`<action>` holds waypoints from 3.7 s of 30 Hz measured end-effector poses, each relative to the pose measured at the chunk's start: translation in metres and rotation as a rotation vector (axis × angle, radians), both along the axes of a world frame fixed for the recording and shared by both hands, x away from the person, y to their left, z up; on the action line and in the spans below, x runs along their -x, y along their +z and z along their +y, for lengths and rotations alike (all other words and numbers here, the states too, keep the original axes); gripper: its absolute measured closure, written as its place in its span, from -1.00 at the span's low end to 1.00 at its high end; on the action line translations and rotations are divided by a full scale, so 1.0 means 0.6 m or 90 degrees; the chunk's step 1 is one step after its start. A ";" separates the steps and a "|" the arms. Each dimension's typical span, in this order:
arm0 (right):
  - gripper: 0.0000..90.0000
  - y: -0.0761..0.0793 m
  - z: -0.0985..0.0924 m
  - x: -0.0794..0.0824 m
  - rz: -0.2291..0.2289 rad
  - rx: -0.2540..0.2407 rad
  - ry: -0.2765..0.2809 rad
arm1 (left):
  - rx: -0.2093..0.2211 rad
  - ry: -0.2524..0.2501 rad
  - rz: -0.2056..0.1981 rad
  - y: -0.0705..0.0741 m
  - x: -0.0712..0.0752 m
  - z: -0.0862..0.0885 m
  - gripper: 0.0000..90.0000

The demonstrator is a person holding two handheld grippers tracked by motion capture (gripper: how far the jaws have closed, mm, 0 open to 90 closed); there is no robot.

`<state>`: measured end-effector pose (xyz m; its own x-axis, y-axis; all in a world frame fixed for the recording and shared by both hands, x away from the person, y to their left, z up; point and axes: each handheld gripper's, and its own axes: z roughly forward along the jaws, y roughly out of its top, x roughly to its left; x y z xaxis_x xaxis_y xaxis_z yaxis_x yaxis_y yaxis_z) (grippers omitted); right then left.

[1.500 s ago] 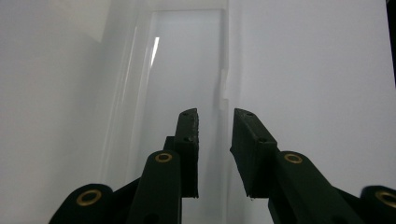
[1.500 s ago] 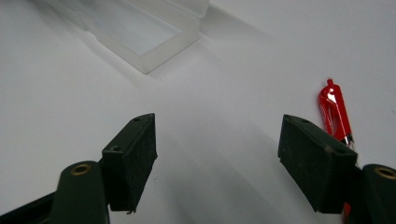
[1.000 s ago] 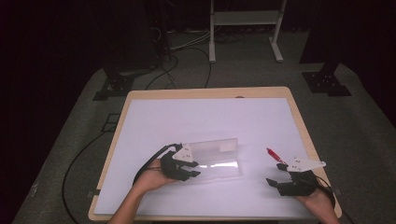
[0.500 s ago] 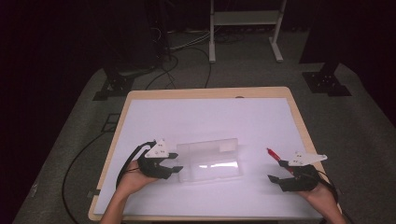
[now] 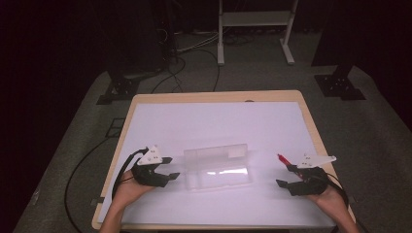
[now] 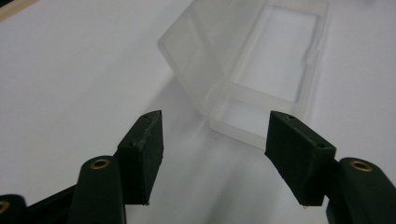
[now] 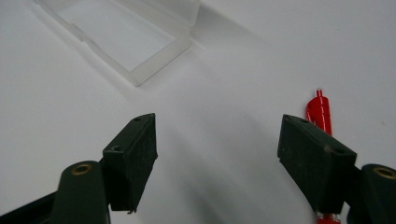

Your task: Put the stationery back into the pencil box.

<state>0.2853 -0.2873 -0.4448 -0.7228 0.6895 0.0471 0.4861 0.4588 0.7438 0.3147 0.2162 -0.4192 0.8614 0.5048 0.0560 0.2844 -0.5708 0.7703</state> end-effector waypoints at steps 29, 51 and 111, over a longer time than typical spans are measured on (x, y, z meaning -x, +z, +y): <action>-0.15 0.000 -0.042 -0.040 0.030 0.028 -0.056 | 0.025 0.084 -0.004 -0.022 0.009 0.042 -0.60; 0.57 -0.021 -0.051 -0.057 0.050 0.090 -0.109 | 0.041 0.094 -0.010 -0.023 0.015 0.058 -0.64; 0.75 0.099 0.080 -0.045 -0.041 0.078 0.093 | 0.080 0.117 -0.003 -0.026 0.016 0.078 -0.74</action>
<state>0.3123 -0.2391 -0.3854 -0.8146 0.5745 -0.0798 0.3609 0.6097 0.7057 0.3052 0.2629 -0.4350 0.7538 0.6570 -0.0140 0.3718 -0.4089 0.8334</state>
